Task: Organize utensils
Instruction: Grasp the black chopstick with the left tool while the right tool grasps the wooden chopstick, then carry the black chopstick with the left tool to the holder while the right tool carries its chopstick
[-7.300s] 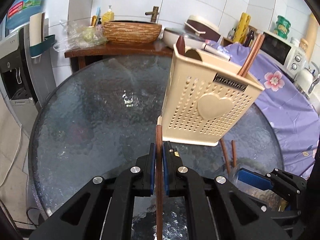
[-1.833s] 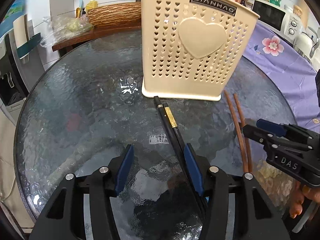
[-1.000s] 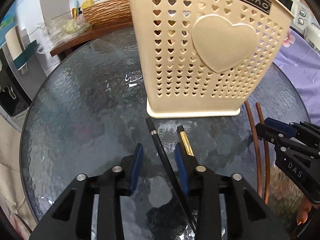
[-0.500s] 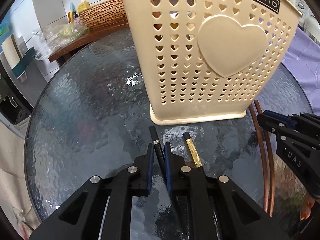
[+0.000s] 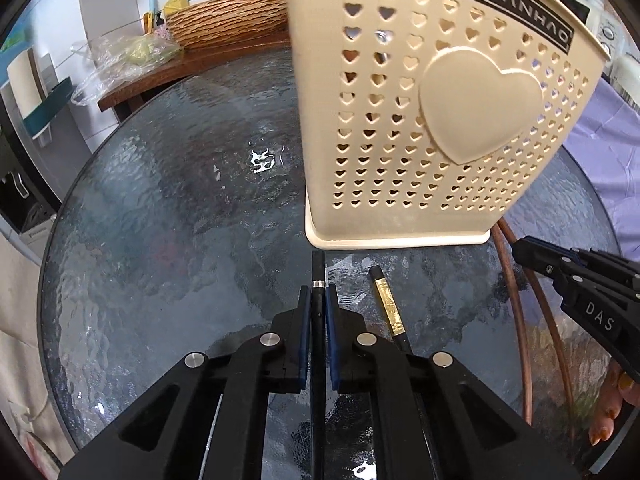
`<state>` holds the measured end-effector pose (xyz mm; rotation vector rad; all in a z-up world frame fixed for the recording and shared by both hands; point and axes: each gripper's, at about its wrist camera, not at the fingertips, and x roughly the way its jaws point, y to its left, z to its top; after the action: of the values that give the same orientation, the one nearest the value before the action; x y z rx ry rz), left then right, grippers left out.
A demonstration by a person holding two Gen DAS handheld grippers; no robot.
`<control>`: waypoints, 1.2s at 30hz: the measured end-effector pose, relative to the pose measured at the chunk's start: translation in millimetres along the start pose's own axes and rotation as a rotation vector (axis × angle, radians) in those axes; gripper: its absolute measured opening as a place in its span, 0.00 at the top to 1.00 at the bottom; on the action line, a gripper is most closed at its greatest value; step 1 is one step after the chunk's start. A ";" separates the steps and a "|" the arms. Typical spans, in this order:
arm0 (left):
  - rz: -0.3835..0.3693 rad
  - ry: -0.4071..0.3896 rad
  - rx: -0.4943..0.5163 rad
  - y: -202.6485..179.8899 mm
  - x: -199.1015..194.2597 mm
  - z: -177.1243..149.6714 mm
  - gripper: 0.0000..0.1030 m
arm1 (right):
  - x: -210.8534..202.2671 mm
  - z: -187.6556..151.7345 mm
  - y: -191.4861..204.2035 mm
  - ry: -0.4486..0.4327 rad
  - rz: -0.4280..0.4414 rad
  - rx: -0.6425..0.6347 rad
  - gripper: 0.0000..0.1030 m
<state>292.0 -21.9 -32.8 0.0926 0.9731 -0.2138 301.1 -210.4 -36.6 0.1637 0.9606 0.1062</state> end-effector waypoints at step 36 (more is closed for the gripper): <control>-0.186 -0.289 -0.168 37.8 -123.7 1.8 0.93 | -155.0 5.1 16.2 -0.398 0.267 -0.053 0.93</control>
<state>234.6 31.8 69.9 -0.1799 0.7075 -0.3064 216.8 -220.1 94.2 0.2530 0.5345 0.3323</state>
